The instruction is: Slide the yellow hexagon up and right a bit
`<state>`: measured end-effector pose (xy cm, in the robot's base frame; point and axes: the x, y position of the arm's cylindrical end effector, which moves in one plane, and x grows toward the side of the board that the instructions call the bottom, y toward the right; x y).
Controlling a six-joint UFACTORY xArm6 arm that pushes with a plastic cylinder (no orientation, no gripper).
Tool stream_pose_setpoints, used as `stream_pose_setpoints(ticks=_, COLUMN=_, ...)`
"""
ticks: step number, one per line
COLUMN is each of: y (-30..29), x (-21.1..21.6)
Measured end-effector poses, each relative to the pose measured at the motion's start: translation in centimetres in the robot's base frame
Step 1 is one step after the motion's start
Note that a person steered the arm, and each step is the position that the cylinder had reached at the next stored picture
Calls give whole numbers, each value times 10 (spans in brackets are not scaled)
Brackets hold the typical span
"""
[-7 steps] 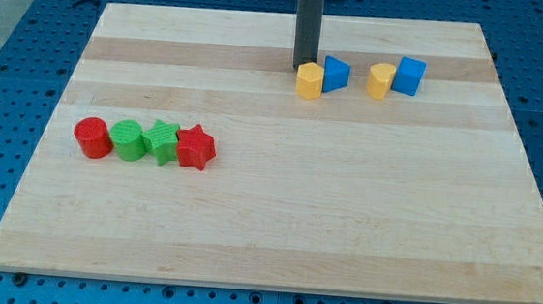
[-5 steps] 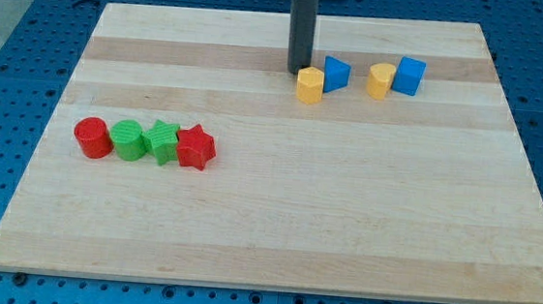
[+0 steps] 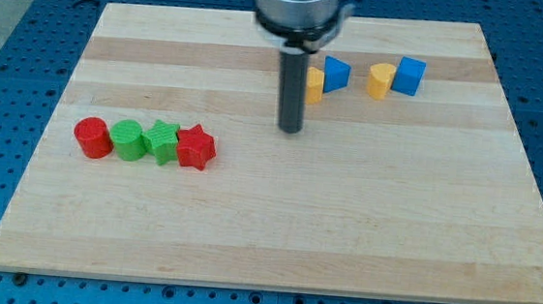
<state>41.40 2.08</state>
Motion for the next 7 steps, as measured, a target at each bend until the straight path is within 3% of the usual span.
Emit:
stream_pose_setpoints(ticks=2, y=22, x=-28)
stream_pose_setpoints(ticks=7, y=-18, x=-39)
